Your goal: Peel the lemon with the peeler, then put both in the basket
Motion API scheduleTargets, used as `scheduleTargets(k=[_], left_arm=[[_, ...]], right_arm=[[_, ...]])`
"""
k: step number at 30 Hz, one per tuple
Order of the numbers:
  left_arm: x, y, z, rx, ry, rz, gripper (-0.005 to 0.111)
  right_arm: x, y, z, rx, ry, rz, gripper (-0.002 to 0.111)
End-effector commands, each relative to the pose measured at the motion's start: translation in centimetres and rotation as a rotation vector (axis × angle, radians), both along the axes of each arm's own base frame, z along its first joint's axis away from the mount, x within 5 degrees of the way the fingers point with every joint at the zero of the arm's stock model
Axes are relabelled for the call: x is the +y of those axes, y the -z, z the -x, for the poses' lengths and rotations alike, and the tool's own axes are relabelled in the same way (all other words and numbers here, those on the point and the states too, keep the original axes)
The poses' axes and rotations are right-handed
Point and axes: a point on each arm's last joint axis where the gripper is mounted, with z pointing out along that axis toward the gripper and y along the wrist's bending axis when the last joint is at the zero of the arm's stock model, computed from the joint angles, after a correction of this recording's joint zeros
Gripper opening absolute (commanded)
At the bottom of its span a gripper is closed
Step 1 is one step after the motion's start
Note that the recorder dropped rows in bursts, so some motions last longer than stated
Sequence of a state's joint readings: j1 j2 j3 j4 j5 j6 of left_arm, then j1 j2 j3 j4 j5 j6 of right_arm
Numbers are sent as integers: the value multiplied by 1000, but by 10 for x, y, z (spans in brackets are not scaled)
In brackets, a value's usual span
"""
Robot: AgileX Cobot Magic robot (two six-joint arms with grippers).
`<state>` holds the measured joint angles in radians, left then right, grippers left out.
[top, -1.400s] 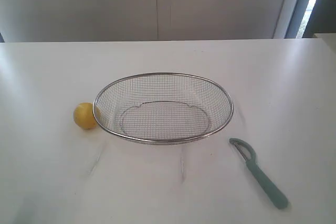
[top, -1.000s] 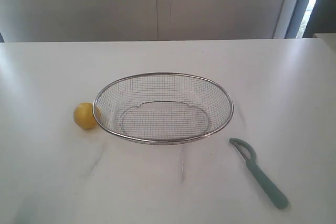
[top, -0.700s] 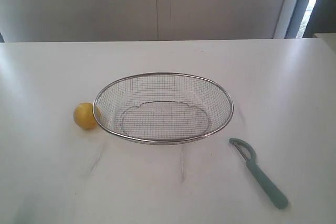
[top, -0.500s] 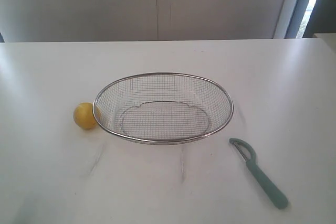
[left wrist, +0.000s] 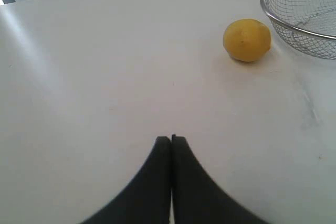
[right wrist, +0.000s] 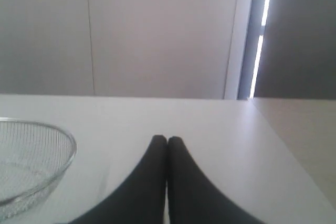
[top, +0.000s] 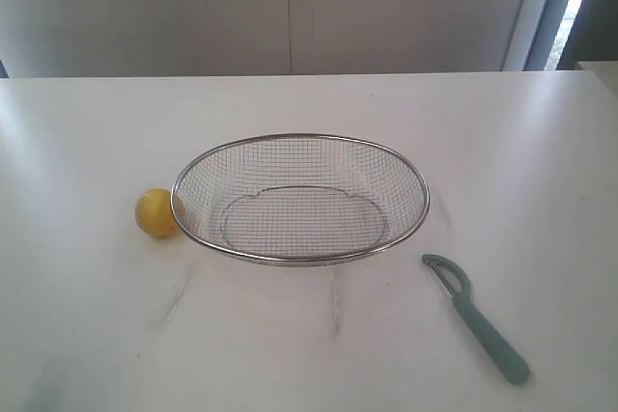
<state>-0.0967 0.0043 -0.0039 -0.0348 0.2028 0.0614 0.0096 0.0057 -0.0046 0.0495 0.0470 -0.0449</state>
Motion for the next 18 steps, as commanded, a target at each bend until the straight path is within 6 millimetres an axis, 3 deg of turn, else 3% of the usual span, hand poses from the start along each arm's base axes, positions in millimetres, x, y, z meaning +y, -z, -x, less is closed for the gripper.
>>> scheduleTargets(k=[1,12,18], left_arm=[[0,1,0,-1,5,7,0],[0,1,0,-1,5,7,0],[0,1,0,-1,5,7,0]], right_arm=[[-1,-16,3,-197,9,2,0],[-1,-22,4,-255,10,-22,0],[-1,-21,4,-241,-51,-390,0]])
